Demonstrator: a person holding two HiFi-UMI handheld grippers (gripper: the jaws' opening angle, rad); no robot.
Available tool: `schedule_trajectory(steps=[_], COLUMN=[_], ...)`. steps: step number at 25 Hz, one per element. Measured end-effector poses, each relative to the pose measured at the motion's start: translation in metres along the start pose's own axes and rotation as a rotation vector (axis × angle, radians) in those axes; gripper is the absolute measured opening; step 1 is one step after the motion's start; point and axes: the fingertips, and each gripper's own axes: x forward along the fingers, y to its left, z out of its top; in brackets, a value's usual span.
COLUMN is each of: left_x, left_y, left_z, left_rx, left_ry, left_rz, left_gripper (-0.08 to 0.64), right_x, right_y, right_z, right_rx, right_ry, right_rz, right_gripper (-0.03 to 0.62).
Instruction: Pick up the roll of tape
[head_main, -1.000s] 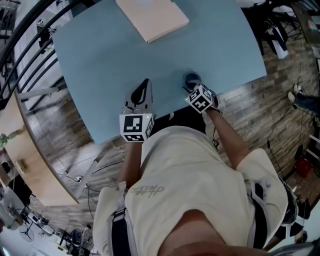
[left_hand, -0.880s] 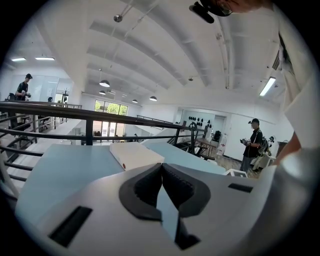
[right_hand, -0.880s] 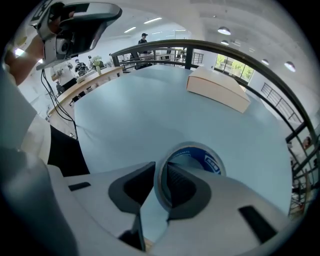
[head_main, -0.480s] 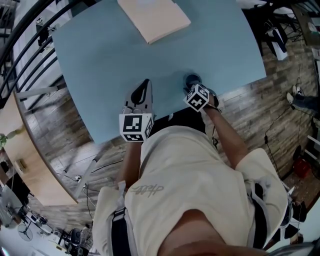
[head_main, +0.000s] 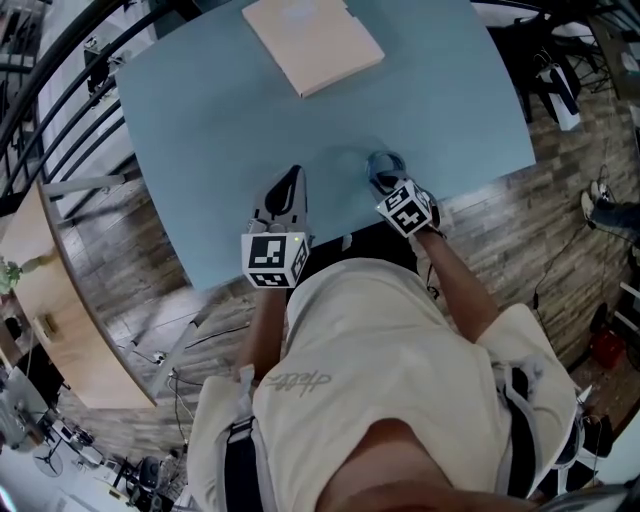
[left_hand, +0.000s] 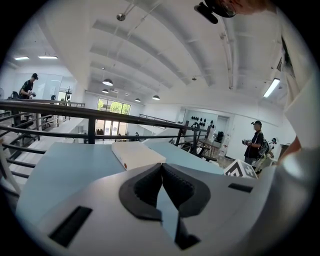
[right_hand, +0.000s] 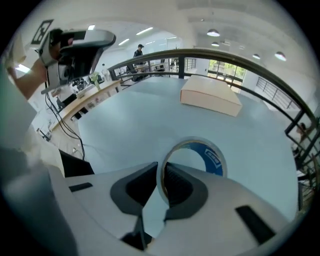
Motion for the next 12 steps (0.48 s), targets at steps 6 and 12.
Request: schedule_trajectory(steps=[6,12], left_x=[0.004,0.012], left_y=[-0.01,-0.029], left_z=[0.013,0.029], left_rx=[0.004,0.016], left_ry=[-0.015,-0.034], left_rz=[0.003,-0.012], left_gripper=[0.02,0.02], right_x=[-0.043,-0.096], right_y=[-0.024,-0.043], right_z=[0.041,0.073], right_rx=[0.08,0.084], right_ry=[-0.193,-0.366], right_rz=[-0.02,-0.038], right_gripper=[0.049,0.049])
